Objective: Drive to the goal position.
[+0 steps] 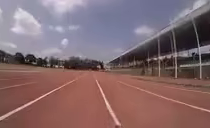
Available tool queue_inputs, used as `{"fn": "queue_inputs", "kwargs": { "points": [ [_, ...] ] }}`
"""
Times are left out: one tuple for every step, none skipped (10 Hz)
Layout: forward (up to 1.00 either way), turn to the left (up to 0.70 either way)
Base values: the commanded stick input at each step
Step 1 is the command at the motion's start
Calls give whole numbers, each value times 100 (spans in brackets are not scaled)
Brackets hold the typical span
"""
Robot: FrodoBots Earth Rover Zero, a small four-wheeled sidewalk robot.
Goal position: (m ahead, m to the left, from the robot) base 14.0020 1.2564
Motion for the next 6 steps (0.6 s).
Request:
{"fn": "queue_inputs", "kwargs": {
  "points": [
    [70, 0],
    [70, 0],
    [70, 0],
    [70, 0],
    [70, 0],
    [70, 0]
  ]
}}
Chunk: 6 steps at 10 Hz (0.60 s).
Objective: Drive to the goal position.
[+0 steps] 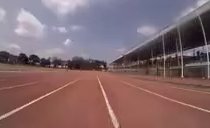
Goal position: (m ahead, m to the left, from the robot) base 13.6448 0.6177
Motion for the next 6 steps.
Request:
{"fn": "queue_inputs", "kwargs": {
  "points": [
    [70, 0],
    [70, 0],
    [70, 0],
    [70, 0],
    [70, 0],
    [70, 0]
  ]
}}
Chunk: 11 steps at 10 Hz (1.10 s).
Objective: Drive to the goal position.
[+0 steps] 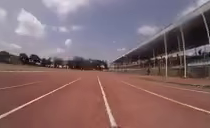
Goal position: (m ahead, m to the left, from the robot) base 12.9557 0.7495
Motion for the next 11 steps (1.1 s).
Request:
{"fn": "queue_inputs", "kwargs": {
  "points": [
    [70, 0],
    [70, 0],
    [70, 0],
    [70, 0],
    [70, 0],
    [70, 0],
    [70, 0],
    [70, 0],
    [70, 0],
    [70, 0],
    [70, 0]
  ]
}}
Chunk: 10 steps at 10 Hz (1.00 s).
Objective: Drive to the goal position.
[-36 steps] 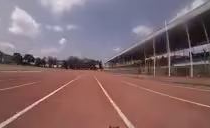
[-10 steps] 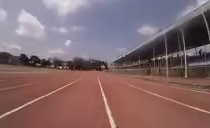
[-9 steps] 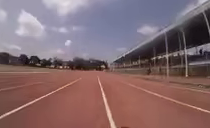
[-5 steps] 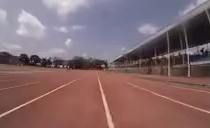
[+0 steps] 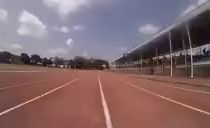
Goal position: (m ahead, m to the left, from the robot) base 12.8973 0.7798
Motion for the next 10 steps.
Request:
{"fn": "queue_inputs", "kwargs": {
  "points": [
    [70, 0],
    [70, 0],
    [70, 0],
    [70, 0],
    [70, 0],
    [70, 0],
    [70, 0],
    [70, 0],
    [70, 0],
    [70, 0]
  ]
}}
